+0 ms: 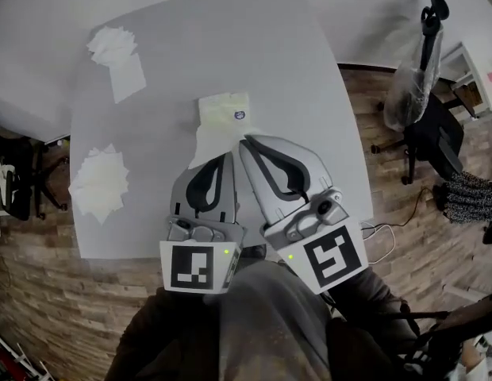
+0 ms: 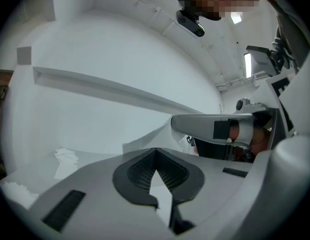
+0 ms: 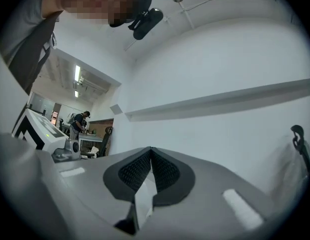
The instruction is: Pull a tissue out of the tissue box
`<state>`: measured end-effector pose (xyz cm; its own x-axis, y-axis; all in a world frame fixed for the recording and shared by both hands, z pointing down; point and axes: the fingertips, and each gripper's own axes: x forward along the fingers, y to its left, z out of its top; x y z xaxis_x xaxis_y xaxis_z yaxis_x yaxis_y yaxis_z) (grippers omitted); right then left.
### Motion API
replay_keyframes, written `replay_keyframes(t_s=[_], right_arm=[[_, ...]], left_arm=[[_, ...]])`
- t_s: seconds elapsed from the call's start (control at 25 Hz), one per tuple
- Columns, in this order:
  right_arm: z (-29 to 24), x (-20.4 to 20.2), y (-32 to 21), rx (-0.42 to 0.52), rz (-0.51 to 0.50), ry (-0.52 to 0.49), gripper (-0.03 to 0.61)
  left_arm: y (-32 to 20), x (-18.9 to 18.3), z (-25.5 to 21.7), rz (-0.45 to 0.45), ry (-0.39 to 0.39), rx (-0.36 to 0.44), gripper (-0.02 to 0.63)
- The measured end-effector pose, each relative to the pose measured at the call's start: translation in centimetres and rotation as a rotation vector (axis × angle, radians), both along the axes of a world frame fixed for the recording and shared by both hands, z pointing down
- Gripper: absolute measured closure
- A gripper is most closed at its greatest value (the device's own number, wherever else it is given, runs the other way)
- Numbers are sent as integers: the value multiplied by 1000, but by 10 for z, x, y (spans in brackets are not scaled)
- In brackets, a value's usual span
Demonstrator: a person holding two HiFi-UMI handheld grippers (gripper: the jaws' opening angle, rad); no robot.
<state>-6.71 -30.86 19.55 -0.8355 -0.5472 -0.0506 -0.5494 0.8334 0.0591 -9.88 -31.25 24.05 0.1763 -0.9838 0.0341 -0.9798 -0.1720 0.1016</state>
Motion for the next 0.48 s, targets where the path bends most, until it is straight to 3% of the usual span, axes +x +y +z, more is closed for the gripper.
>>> replay_keyframes(t_s=[0.48], right_arm=[[-29, 41, 41, 40, 41, -61, 575]], left_arm=[[39, 49, -38, 73, -73, 85, 615]])
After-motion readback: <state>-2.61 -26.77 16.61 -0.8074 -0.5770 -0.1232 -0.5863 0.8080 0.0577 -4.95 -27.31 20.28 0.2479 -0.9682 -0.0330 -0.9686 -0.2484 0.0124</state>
